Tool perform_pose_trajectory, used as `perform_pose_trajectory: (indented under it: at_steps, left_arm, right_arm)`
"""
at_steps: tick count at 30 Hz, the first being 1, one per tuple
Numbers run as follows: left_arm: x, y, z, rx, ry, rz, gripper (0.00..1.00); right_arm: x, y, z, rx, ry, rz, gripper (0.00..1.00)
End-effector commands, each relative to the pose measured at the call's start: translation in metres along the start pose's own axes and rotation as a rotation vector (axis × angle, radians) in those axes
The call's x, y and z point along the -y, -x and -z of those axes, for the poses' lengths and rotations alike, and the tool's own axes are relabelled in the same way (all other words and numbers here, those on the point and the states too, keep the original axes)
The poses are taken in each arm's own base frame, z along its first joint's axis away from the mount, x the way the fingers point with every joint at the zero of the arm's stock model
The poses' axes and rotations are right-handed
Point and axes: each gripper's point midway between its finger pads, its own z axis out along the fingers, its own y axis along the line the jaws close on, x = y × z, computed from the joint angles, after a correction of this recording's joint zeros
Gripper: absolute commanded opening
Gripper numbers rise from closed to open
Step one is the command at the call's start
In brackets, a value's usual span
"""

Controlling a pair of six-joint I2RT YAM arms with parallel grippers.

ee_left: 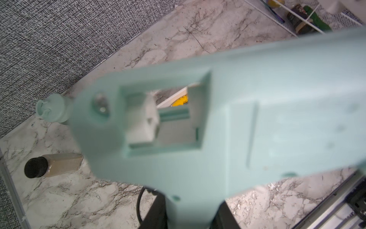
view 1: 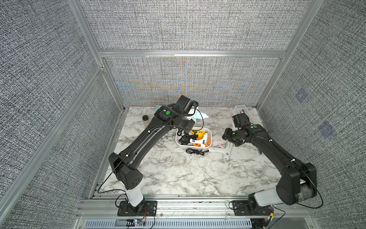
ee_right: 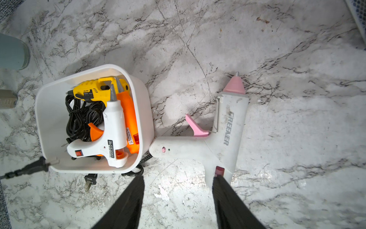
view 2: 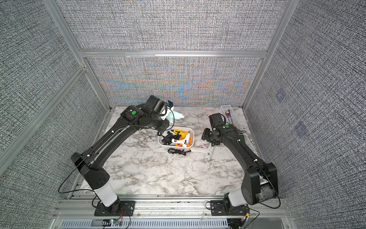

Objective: Put the hot melt glue gun into the storage box
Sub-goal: Place the hot melt adhesive gun in the storage box.

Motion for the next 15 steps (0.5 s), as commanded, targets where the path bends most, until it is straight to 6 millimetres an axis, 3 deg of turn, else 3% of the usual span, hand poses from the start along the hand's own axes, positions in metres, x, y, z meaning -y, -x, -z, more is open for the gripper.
perform_pose_trajectory:
  at_steps: [1, 7, 15]
  left_arm:
    - [-0.005, 0.014, -0.009, 0.046, 0.000, 0.024, 0.00]
    - [-0.006, 0.012, -0.046, 0.014, -0.012, 0.055, 0.00]
    - [0.003, -0.029, -0.102, -0.096, -0.056, 0.152, 0.00]
  right_arm:
    - [-0.002, 0.001, 0.002, 0.013, 0.014, -0.010, 0.60]
    - [-0.001, 0.002, 0.002, 0.015, 0.011, -0.009, 0.60]
    - [0.002, -0.004, -0.002, 0.000, 0.003, -0.008, 0.60]
